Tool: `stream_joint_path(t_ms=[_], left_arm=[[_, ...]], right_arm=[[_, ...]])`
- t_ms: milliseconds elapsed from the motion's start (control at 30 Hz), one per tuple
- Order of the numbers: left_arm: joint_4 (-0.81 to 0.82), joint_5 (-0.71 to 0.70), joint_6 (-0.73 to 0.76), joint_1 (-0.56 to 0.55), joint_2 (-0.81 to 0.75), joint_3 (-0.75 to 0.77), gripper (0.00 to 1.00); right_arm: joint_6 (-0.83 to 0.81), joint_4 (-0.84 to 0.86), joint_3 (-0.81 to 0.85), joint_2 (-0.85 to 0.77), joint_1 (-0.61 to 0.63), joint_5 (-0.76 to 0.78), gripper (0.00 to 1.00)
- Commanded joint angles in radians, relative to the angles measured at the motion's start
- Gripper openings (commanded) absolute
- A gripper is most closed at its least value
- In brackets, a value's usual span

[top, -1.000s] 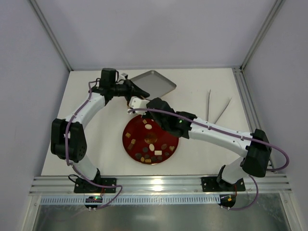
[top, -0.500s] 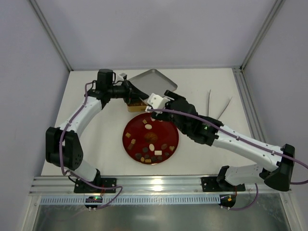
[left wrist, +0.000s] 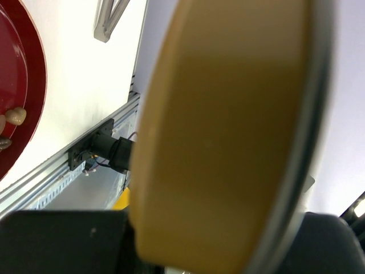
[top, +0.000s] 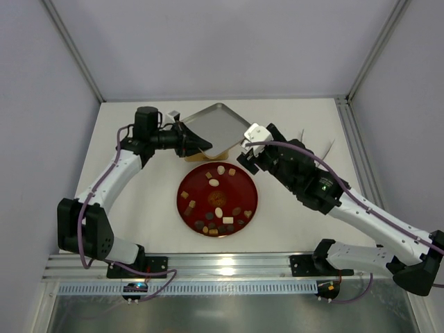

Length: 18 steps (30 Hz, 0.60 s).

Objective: Pack the chocolate

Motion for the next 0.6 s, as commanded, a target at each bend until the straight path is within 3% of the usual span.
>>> stream_joint_path(t_ms=[0, 167, 300, 567], left_arm=[[0.057, 0.045, -0.007, -0.003, -0.032, -0.009, 0.0], [0.06, 0.07, -0.033, -0.005, -0.041, -0.015, 0.0], [0.075, 0.07, -0.065, -0.005, -0.087, -0.082, 0.0], [0.156, 0.096, -0.128, -0.006, -0.226, -0.244, 0.0]], right_arm=[[0.065, -0.026, 0.066, -0.014, -0.021, -0.116, 0.8], [0.029, -0.067, 0.076, -0.029, -0.01, -0.201, 0.8], [-0.01, -0.112, 0.08, -0.041, 0.05, -0.172, 0.8], [-0.137, -0.106, 0.017, -0.034, 0.31, 0.187, 0.79]])
